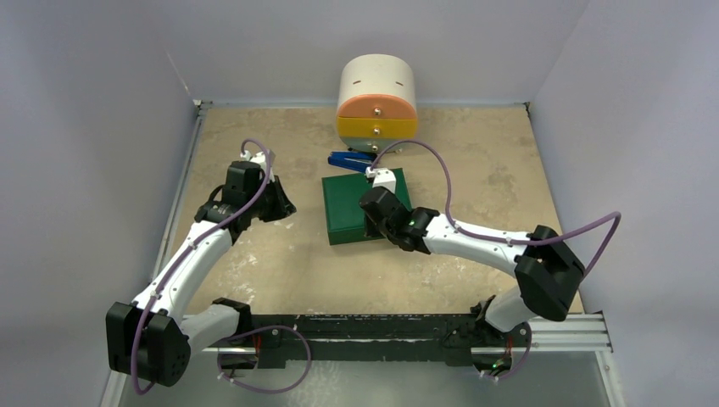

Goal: Organize the mixed jewelry

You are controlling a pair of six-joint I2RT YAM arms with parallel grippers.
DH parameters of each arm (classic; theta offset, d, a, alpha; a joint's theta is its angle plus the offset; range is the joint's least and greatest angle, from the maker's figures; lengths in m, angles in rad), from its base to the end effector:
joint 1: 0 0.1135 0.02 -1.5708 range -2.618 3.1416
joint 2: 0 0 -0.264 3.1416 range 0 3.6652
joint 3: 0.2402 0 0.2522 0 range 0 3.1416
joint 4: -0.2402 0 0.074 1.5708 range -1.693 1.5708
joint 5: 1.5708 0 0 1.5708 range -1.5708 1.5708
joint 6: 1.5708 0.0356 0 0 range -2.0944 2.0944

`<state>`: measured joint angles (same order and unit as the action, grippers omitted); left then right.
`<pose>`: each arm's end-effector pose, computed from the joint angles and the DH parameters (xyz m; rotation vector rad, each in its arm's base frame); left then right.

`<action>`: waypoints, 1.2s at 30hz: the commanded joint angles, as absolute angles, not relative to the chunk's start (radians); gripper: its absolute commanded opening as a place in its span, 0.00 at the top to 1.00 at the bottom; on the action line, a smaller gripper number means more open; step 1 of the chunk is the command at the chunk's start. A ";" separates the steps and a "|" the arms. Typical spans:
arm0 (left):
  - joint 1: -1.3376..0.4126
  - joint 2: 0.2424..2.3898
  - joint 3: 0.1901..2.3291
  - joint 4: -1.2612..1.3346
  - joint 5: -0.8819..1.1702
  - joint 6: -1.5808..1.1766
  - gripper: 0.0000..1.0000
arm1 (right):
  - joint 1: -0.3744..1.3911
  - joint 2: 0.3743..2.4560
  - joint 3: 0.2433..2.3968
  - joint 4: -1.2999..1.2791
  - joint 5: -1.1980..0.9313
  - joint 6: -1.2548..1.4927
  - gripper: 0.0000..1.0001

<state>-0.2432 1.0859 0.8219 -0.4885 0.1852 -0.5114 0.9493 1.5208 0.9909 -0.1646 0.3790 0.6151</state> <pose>0.2203 -0.0614 0.2666 -0.2233 2.3726 -0.5860 0.2033 0.2612 0.2366 -0.1735 2.2357 0.4337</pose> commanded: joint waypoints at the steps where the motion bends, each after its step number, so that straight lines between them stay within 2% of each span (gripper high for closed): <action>1: -0.245 1.078 0.839 -0.471 0.175 -0.491 0.92 | 0.968 1.575 0.905 -0.222 0.363 0.682 1.00; 18: -0.245 1.096 0.834 -0.473 0.168 -0.491 0.92 | 0.978 1.469 0.935 -0.198 0.313 0.695 1.00; 27: -0.254 1.134 0.833 -0.476 0.158 -0.491 0.92 | 0.978 1.251 0.922 -0.262 0.352 0.655 1.00; 36: -0.288 1.192 0.834 -0.490 0.111 -0.498 0.91 | 0.977 1.020 0.787 -0.324 0.449 0.705 1.00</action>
